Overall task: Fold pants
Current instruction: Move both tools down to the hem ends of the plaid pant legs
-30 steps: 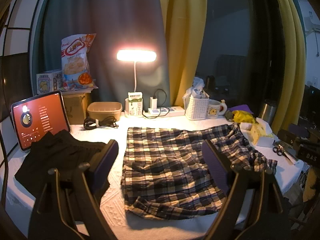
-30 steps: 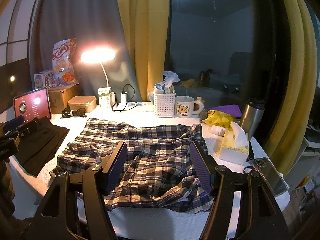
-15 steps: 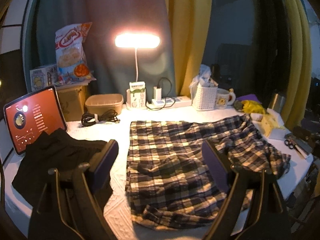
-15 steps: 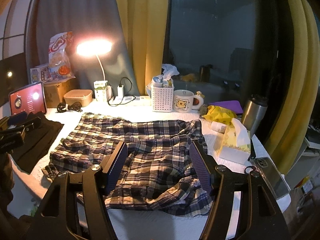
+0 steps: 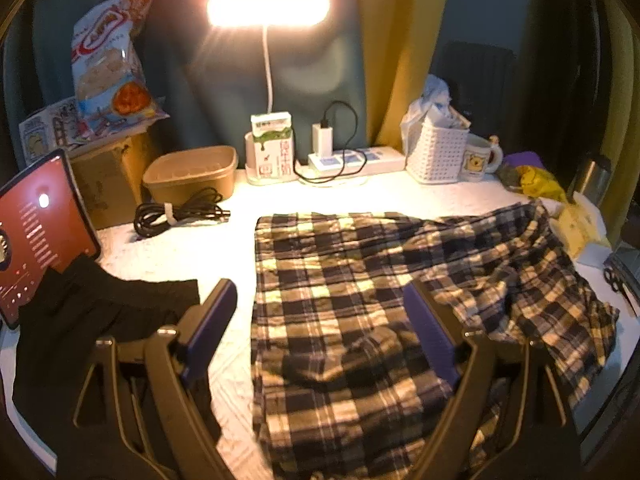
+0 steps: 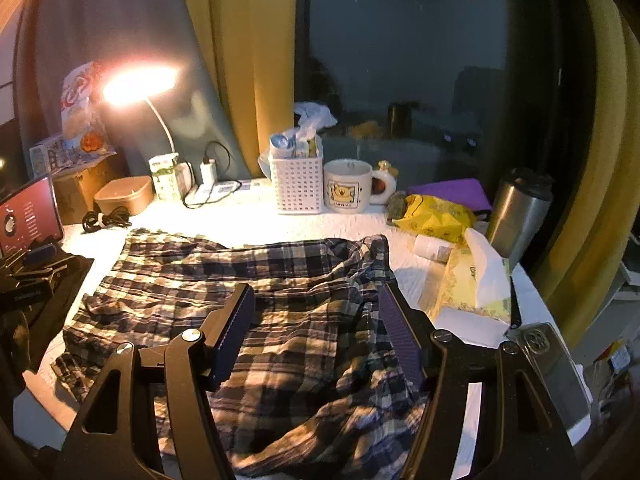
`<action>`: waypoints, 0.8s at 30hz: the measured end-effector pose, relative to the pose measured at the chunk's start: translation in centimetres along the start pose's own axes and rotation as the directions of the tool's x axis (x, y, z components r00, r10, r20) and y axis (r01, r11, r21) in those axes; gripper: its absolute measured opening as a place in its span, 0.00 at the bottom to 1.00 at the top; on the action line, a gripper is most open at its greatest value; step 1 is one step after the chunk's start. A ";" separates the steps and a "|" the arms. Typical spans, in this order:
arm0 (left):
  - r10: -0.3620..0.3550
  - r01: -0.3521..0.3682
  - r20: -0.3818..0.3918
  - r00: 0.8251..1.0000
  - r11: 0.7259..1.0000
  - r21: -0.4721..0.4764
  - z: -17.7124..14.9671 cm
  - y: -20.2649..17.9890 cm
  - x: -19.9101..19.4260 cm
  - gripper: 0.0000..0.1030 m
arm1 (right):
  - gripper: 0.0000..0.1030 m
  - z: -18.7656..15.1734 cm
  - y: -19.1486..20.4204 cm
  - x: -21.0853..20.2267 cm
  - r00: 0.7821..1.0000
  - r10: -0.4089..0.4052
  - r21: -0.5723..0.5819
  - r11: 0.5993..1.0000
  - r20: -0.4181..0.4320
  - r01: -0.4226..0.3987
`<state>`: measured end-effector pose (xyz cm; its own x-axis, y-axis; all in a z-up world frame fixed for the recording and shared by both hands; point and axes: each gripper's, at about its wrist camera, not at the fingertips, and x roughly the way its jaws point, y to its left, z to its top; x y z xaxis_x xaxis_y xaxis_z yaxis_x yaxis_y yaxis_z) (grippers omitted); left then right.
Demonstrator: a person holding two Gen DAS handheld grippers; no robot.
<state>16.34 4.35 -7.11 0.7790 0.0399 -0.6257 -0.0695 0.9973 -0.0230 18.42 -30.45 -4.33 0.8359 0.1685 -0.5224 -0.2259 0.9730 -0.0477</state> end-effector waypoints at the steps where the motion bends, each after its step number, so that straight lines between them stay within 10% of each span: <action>1: 0.003 -0.003 -0.013 1.000 1.000 -0.004 0.3 0.2 0.7 0.83 | 0.66 0.2 -0.2 0.6 1.000 0.003 -0.005 1.000 -0.012 -0.003; 18: 0.024 -0.029 -0.224 0.974 0.999 -0.019 5.1 4.8 15.2 0.83 | 0.66 4.7 -7.9 16.8 0.977 0.072 0.165 0.986 -0.200 -0.039; 24: -0.030 0.023 -0.299 0.954 0.999 -0.028 6.0 5.5 19.9 0.83 | 0.62 4.0 -9.6 22.7 0.928 0.122 0.268 0.963 -0.353 -0.024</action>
<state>35.22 11.01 -14.97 0.5587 -0.0104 -0.8293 -0.0692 0.9958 -0.0591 41.61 -35.34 -12.32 0.5715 0.2189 -0.7909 -0.1042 0.9753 0.1947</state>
